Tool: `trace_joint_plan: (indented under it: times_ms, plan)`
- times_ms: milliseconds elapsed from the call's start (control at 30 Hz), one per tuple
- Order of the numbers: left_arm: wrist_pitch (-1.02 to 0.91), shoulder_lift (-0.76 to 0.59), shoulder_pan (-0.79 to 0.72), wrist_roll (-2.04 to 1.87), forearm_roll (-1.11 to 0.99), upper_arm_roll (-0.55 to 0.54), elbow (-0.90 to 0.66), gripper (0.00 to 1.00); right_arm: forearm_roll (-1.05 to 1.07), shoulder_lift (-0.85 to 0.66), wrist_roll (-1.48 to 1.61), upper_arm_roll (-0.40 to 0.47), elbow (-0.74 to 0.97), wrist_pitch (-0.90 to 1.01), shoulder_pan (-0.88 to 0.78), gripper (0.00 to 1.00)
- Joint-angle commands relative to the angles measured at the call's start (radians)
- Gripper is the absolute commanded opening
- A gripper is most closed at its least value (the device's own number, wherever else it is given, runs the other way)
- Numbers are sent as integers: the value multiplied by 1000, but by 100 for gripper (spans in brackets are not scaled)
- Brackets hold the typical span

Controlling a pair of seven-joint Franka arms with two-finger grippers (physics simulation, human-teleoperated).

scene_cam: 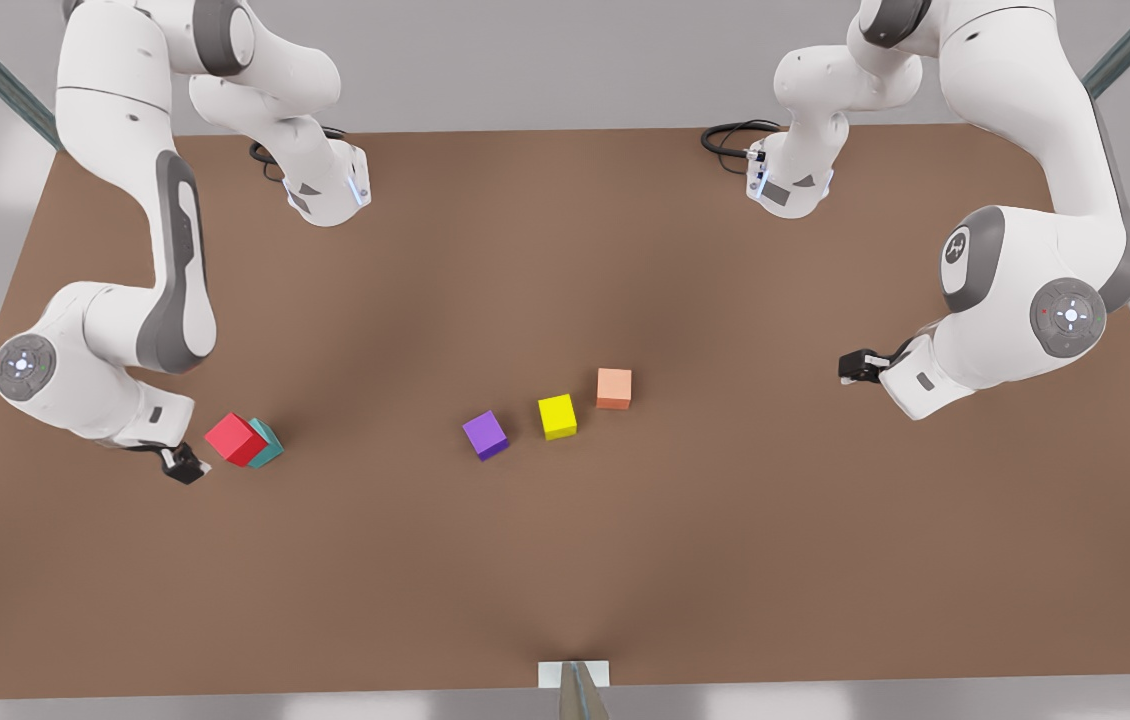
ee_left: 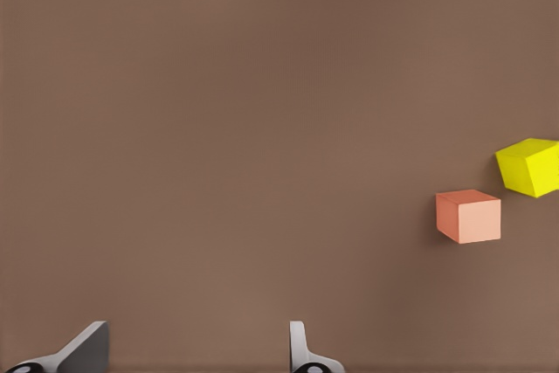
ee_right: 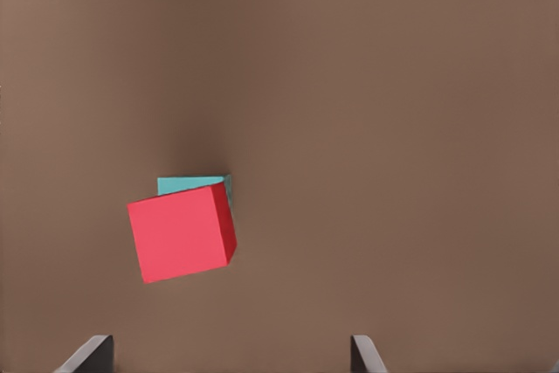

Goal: Pick up red wooden cube and pass to hand red wooden cube and place in blue wooden cube

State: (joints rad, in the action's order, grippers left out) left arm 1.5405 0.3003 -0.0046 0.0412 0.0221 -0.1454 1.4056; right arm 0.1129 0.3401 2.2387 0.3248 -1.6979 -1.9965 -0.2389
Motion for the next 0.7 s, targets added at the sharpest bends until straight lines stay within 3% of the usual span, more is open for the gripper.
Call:
trace_joint_plan:
  times_ms: [0,67,100,200,233,300,400,667]
  plan:
    - [0,-1,0,-3,-1,0,0,100,-9,56,-1986,-1,70,281,-28,100]
    - [0,-1,0,-3,-1,0,0,100,-10,73,-2314,0,181,410,-66,100]
    - [0,-1,0,-3,-1,0,0,100,-13,82,-2361,-1,302,557,-69,100]
    - [0,-1,0,-3,-1,0,0,100,-107,56,-2364,-4,480,749,-112,100]
    - [0,-1,0,-3,-1,0,0,100,-108,4,-2368,-29,480,789,-100,100]
    - [0,-1,2,-3,-1,0,0,100,-130,-113,-2384,-186,402,788,32,100]
    - [0,-1,2,-3,-1,0,0,100,-140,-216,-2371,-253,227,642,125,100]
    - [0,-1,2,-3,-1,0,0,100,-165,-271,-2308,-254,162,568,132,100]
